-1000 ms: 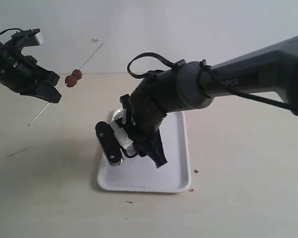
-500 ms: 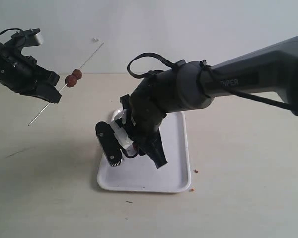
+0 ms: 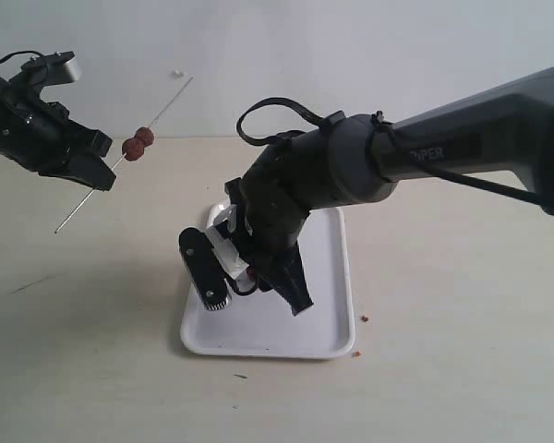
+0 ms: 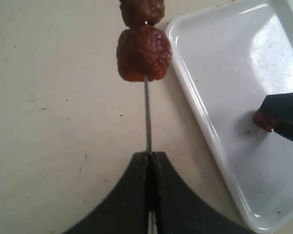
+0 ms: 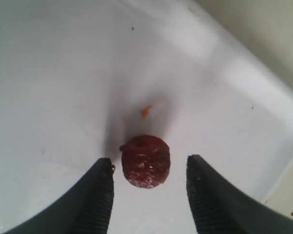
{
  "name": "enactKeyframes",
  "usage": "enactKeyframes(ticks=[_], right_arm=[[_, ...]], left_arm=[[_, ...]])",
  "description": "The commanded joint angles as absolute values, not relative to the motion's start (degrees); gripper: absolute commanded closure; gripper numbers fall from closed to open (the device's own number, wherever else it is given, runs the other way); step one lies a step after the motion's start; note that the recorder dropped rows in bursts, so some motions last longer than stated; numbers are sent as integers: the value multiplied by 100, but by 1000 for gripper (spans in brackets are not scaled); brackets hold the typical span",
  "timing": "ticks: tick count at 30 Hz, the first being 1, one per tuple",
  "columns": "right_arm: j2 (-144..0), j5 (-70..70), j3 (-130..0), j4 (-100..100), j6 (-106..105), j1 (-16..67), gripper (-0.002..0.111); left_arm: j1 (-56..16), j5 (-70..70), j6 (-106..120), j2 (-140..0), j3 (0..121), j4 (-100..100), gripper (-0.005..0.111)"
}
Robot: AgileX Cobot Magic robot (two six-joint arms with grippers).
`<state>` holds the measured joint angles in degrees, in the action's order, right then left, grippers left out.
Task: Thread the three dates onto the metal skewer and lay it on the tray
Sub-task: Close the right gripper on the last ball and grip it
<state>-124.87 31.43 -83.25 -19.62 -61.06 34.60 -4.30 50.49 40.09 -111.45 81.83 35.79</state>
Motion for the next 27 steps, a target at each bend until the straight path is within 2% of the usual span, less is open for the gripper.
enactKeyframes(ticks=[1, 27], right_arm=[[-12484, 3146, -8326, -1855, -6143, 3466, 62], [-12484, 3173, -8326, -1748, -6121, 3466, 62]], left_arm=[[-428, 5034, 4024, -11074, 8209, 3671, 107], [-428, 5034, 4024, -11074, 8209, 3762, 107]])
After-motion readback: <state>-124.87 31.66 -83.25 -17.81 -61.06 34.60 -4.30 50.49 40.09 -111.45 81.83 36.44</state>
